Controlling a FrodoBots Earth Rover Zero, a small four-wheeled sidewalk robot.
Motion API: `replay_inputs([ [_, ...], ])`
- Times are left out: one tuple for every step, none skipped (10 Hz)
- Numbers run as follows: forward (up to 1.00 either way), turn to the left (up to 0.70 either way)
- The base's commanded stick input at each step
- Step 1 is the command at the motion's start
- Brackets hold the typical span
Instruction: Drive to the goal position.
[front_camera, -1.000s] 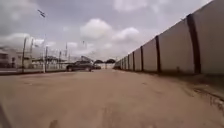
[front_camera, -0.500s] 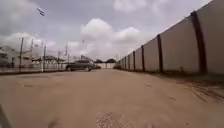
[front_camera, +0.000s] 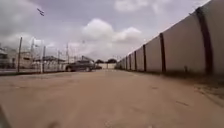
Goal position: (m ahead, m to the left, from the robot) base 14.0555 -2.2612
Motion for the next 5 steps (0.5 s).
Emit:
replay_inputs([
  [0.7, 0.0],
  [0.7, 0.0],
  [0.7, 0.0],
  [0.7, 0.0],
  [0.7, 0.0],
])
